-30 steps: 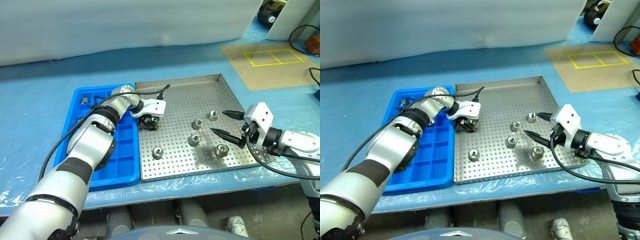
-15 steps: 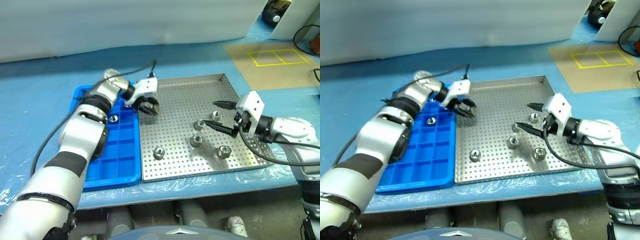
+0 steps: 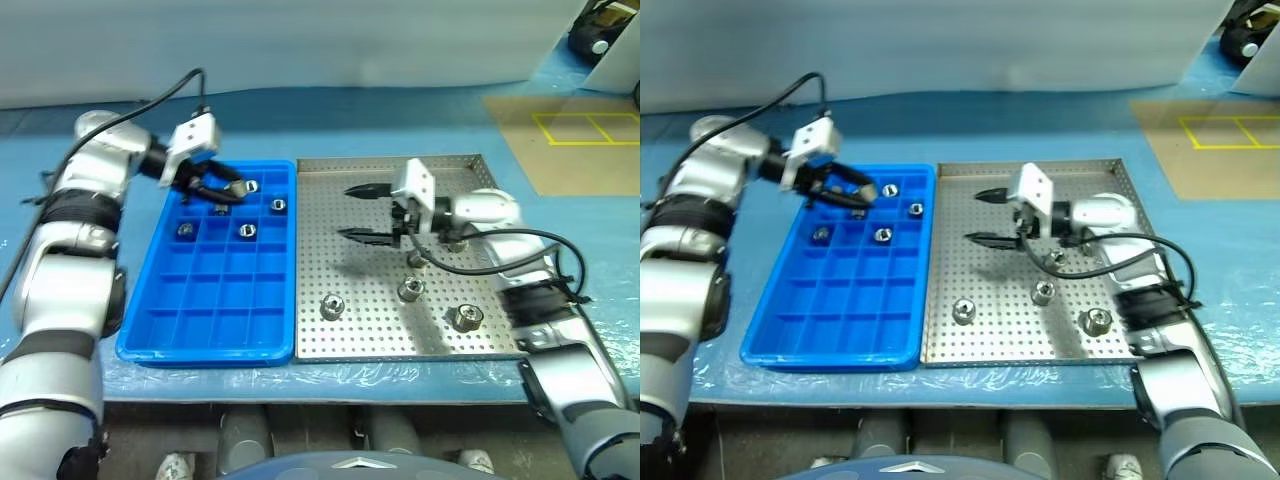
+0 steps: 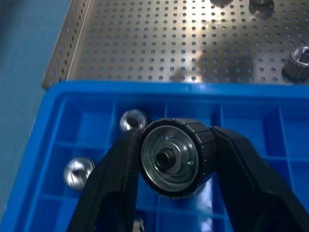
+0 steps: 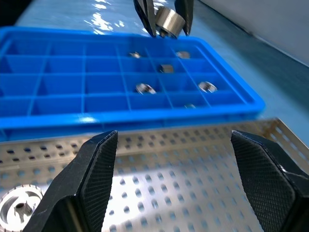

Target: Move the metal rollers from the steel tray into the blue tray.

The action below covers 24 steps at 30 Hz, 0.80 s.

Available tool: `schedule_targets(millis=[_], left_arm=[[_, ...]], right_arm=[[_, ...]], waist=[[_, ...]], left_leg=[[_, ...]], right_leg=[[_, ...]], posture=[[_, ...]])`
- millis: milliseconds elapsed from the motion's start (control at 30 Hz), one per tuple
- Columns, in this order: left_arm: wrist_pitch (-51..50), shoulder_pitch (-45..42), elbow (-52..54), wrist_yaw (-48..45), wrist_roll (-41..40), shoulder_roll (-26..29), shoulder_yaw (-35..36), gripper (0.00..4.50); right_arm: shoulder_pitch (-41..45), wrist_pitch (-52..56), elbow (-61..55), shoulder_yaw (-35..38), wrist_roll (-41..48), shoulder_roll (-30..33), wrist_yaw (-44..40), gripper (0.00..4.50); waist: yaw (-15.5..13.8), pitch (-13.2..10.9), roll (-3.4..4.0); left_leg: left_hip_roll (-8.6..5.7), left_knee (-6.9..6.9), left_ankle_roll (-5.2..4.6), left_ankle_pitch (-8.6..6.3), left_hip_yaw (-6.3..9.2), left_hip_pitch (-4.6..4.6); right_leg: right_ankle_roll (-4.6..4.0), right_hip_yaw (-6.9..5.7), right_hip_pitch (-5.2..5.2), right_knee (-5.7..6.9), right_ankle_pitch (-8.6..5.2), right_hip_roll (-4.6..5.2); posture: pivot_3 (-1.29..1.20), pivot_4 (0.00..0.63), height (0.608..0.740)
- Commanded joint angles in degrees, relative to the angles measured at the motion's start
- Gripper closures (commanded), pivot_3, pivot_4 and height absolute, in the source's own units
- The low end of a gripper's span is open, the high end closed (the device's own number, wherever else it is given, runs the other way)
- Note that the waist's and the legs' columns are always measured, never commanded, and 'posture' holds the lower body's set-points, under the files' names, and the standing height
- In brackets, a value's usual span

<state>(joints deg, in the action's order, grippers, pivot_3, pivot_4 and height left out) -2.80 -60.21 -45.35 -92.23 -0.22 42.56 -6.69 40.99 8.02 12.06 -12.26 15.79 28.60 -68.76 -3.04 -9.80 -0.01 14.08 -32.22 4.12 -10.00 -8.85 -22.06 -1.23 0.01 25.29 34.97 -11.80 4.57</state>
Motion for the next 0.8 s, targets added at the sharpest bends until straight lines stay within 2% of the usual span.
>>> schedule_targets(millis=[33,200,367,567,800], left_arm=[[-11.5,10.9,19.3,0.6,-6.2,7.2,5.8,2.57],[-23.8,29.2,38.3,5.9,-11.8,14.7,14.8,2.57],[-29.3,41.5,48.3,11.7,-15.0,16.2,20.4,2.57],[-29.4,46.9,51.2,17.8,-16.7,14.3,20.4,2.57],[-24.6,45.7,46.0,22.2,-14.7,11.7,15.7,2.57]], right_arm=[[4.4,-4.8,4.2,-2.9,-1.1,-4.4,-4.4,0.65],[9.6,-8.9,12.7,-4.2,-1.9,-10.5,-8.4,0.65],[13.0,-12.7,19.4,-3.9,-2.6,-13.9,-11.5,0.65],[14.0,-14.5,22.1,-3.2,-3.3,-15.3,-13.0,0.65],[12.4,-13.9,20.5,-2.8,-3.7,-14.1,-12.9,0.65]], waist=[[-0.9,0.0,-0.01],[-3.2,-0.1,-0.12],[-5.7,-0.1,-0.1],[-7.1,-0.1,-0.1],[-7.1,-0.1,-0.11]], left_leg=[[0.09,0.02,0.13,0.08,0.04,-0.05],[0.49,0.01,0.68,0.14,0.25,-0.27],[0.66,0.01,0.79,0.2,0.29,-0.17],[0.81,-0.01,1.02,0.34,0.37,-0.12],[0.83,-0.04,1.18,0.44,0.44,-0.11]], right_leg=[[-0.02,-0.07,0.06,0.0,-0.01,-0.06],[-0.14,-0.48,0.14,0.13,-0.09,-0.22],[-0.41,-0.77,0.0,0.43,-0.27,-0.17],[-0.53,-0.96,-0.01,0.73,-0.35,-0.19],[-0.53,-0.98,-0.04,0.75,-0.35,-0.27]], posture=[[0.15,0.15,0.74],[0.27,0.15,0.74],[0.36,0.15,0.74],[0.36,0.15,0.74],[0.31,0.15,0.74]])
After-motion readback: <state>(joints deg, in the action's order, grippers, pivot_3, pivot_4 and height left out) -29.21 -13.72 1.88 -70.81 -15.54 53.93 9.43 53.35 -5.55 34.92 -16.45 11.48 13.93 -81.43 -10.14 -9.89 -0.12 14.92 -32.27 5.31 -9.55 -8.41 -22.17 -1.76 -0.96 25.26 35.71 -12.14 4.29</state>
